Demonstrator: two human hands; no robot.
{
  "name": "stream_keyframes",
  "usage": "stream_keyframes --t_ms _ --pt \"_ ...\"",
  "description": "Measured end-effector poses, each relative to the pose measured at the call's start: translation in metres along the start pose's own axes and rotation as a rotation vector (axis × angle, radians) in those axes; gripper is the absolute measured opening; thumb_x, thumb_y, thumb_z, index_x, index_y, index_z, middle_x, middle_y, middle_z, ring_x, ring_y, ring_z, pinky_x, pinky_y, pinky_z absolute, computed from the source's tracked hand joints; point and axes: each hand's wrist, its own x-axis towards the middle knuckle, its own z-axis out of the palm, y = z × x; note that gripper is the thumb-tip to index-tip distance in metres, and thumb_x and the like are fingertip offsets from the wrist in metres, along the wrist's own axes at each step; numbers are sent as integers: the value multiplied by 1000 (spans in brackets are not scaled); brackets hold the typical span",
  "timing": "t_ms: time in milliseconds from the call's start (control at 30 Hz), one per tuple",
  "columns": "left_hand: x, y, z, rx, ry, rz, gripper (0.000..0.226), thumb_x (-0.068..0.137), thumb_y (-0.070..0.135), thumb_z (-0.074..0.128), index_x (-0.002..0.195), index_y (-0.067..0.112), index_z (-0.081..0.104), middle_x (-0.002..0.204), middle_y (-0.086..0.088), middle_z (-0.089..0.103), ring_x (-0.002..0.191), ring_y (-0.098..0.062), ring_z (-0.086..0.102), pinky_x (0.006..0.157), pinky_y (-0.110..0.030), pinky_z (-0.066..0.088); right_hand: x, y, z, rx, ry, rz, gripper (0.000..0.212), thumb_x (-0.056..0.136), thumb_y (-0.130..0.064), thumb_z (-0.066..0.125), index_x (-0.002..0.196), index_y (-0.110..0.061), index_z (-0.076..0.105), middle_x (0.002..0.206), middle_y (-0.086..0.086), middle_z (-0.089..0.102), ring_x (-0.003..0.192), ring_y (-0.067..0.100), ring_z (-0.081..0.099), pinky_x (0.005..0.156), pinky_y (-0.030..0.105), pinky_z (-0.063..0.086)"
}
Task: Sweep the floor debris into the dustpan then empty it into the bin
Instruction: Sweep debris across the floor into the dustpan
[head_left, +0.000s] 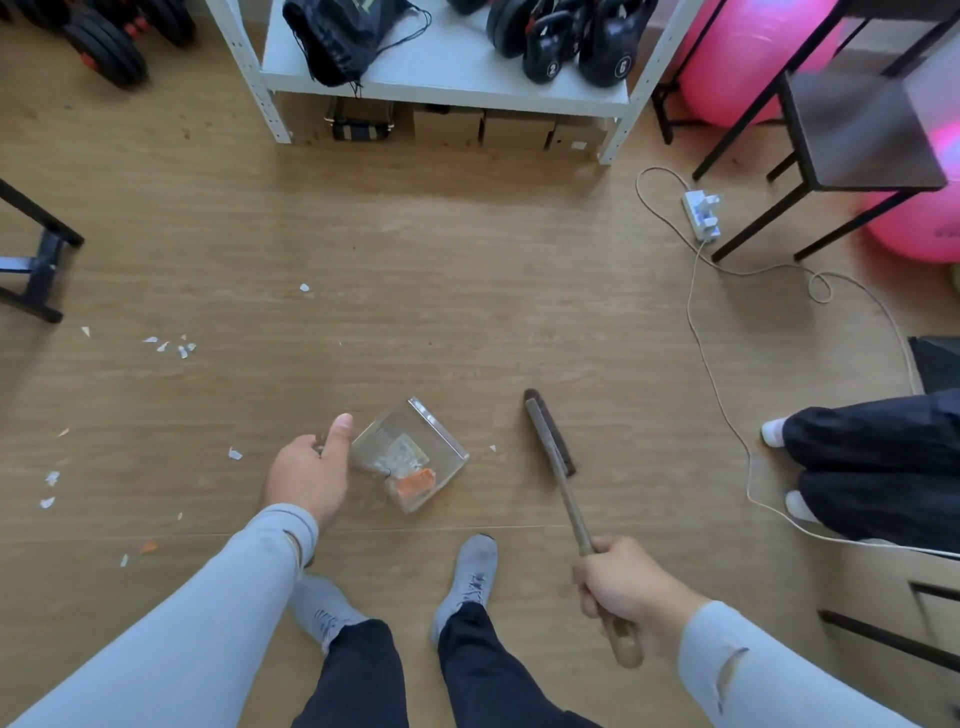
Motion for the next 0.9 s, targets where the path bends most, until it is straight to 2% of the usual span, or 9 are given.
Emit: stream_keyframes --t_ms 67,200,300,367,433,633,767,833,900 --pt "-2 0 -1 8 4 3 65 99 68 40 86 7 59 91 -16 72 93 -40 66 85 -46 51 -5 -1 14 39 -47 2 45 75 -9 50 118 -7 60 51 5 55 41 14 46 46 24 36" --pt "-5 -2 -3 16 13 1 66 100 68 40 95 5 61 98 -17 73 99 -41 65 92 -48 51 -16 4 4 123 -124 -21 62 78 -6 54 139 -16 50 55 8 52 44 17 42 44 27 37" --pt "-8 -2 -4 1 -8 0 64 100 67 41 86 7 56 97 -18 72 98 -42 66 92 -50 52 -22 10 -24 291 -235 9 52 88 4 53 138 -10 53 60 9 47 44 17 37 38 23 31" --pt "-9 -2 -5 -5 -15 -6 67 99 68 41 94 4 61 103 -19 73 102 -43 66 95 -51 52 -28 9 -43 361 -303 -6 40 90 7 54 130 4 54 66 11 48 45 16 35 37 20 28" --pt "-10 -3 -6 -6 -21 -15 75 99 69 40 109 -3 63 111 -22 73 108 -44 65 98 -52 51 -34 10 -57 351 -312 -38 36 91 6 56 125 -4 61 69 13 49 45 17 35 37 21 28" --pt "-17 -7 -13 -15 -72 -27 82 99 69 40 127 -5 60 124 -24 70 118 -45 63 104 -54 48 -29 -12 -56 -107 -27 -175 69 86 -2 56 149 -28 45 61 11 53 39 18 43 40 23 36" --pt "-28 -23 -25 -25 -57 -55 83 99 69 40 126 -6 61 127 -24 69 120 -45 62 105 -55 48 -6 -39 -22 -501 108 -204 48 89 -20 54 137 -23 53 86 2 65 64 18 63 52 25 51" --pt "-31 -34 -30 -48 -36 -90 87 98 70 42 131 -9 57 131 -25 67 121 -47 61 105 -57 48 0 -41 0 -569 95 -149 39 87 -23 52 125 -20 56 95 5 66 81 25 69 71 34 60" --pt "-36 -44 -30 -62 -12 -131 88 97 70 43 132 -10 56 130 -25 68 120 -47 62 104 -57 49 0 -34 18 -556 22 -107 33 83 -22 51 116 -23 54 95 4 67 82 24 69 76 36 61"
